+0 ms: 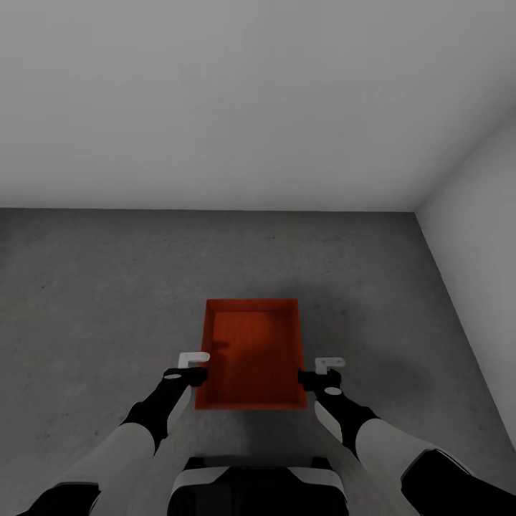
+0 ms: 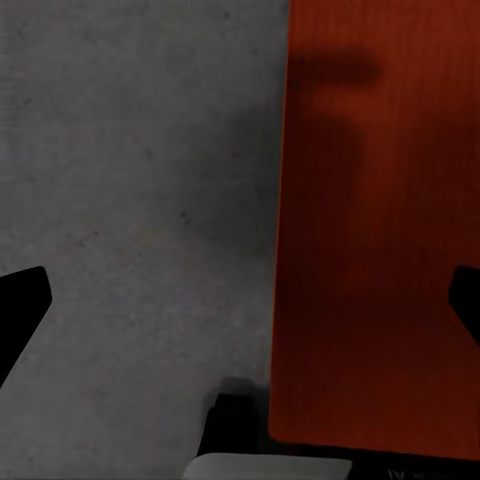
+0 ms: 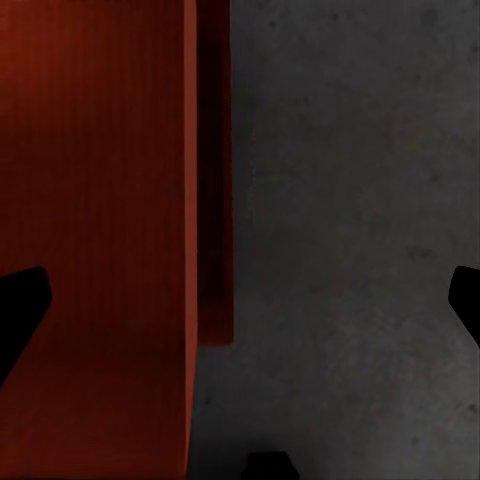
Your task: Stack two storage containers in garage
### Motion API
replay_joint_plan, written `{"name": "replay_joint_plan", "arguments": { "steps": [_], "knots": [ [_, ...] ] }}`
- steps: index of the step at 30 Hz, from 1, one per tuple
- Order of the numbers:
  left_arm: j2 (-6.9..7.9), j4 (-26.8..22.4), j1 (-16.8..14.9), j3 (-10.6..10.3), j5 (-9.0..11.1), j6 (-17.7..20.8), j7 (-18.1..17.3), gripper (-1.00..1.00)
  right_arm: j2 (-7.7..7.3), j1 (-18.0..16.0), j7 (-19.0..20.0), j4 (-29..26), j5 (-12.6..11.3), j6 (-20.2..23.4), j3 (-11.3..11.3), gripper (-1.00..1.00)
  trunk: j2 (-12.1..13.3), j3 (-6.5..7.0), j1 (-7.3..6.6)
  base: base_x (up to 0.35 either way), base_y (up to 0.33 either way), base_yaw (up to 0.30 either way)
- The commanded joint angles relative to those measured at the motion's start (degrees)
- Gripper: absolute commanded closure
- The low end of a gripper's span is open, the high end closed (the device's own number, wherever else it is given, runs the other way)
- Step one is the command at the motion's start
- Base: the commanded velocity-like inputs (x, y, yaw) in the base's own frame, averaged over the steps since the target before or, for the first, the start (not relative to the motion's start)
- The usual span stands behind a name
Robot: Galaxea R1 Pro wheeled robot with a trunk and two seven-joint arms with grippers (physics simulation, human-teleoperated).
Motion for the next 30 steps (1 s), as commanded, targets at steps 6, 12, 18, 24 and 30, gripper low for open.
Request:
{"name": "replay_joint_plan", "arguments": {
  "steps": [6, 12, 18, 24, 30],
  "knots": [
    [-0.07, -0.06, 0.0, 0.09, -0.14, 0.34, 0.19, -1.0, 0.0, -0.04, -0.22, 0.03, -0.61, -0.2, 0.48, -1.0, 2.36, 1.04, -1.3, 0.0, 0.0, 0.0],
    [-0.08, -0.02, 0.0, 0.09, -0.14, 0.34, 0.21, -1.0, 0.0, -0.04, -0.22, 0.03, -0.61, -0.16, 0.48, -1.0, 4.77, 2.11, -2.62, 0.0, 0.0, 0.0],
    [-0.08, -0.02, 0.0, 0.09, -0.14, 0.33, 0.21, -1.0, 0.0, -0.04, -0.22, 0.03, -0.61, -0.16, 0.48, -1.0, 7.18, 3.19, -3.94, 0.0, 0.0, 0.0],
    [-0.08, -0.02, 0.0, 0.09, -0.14, 0.3, 0.22, -1.0, 0.0, -0.04, -0.22, 0.03, -0.61, -0.15, 0.48, -1.0, 9.18, 4.09, -5.03, 0.0, 0.0, 0.0],
    [-0.01, -0.13, 0.0, 0.09, -0.14, 0.26, 0.21, -1.0, 0.0, -0.04, -0.22, 0.03, -0.61, -0.15, 0.48, -1.0, 9.18, 4.09, -5.03, 0.0, 0.0, 0.0]
  ]
}}
